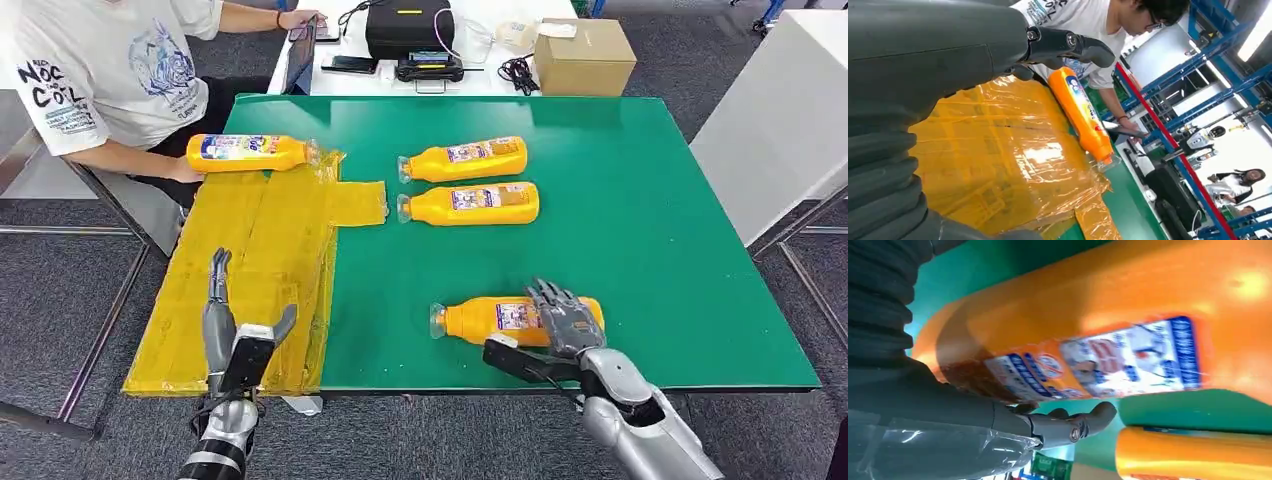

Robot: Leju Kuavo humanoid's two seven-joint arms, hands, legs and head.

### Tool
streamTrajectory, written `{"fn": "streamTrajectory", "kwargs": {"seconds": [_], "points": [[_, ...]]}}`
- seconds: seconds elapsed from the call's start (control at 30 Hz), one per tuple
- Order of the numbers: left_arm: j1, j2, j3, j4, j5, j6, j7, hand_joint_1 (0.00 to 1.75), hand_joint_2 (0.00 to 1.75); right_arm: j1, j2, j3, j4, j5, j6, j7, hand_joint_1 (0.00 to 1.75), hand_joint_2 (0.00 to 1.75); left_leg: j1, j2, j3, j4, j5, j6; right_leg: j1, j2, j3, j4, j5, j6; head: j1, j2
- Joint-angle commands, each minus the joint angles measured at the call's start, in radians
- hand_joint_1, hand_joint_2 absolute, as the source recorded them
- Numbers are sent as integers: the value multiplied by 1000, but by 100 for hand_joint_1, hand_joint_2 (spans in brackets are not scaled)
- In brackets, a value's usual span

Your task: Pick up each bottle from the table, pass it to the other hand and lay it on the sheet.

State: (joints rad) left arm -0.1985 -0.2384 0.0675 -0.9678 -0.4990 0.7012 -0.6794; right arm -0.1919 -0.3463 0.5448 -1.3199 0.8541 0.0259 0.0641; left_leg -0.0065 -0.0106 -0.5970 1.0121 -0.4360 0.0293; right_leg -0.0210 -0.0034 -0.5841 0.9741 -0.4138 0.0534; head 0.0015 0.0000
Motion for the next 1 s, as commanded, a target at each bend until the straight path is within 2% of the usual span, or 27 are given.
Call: {"fn": "streamTrajectory", "kwargs": {"seconds": [0.03,0.43,0.87,0.9,1.0], "points": [[-41,17,-33,87,12,-3,-19,0,175,30,-42,-31,-41,-17,25,21,0,175,1,0,3,0,-2,-2,1,-1,4,0,-2,-3,0,0],[-49,17,-38,108,7,-3,-19,0,175,39,-25,-35,12,9,40,49,0,175,2,0,4,0,-1,-2,2,-1,4,-1,-1,-3,0,0],[-64,20,-72,142,27,-3,-19,0,175,32,-31,-62,80,-50,82,34,0,175,1,-1,4,-1,0,-2,2,-2,5,-2,-1,-2,0,0],[-65,19,-72,147,28,-3,-19,0,175,36,-34,-65,84,-54,83,34,7,175,1,-1,3,-1,0,-1,1,-1,4,-2,0,-2,0,0],[-65,19,-72,148,28,-3,-19,0,175,37,-34,-66,86,-55,83,34,7,175,1,-1,4,-1,-1,-2,2,-1,5,-2,-1,-2,0,0]]}}
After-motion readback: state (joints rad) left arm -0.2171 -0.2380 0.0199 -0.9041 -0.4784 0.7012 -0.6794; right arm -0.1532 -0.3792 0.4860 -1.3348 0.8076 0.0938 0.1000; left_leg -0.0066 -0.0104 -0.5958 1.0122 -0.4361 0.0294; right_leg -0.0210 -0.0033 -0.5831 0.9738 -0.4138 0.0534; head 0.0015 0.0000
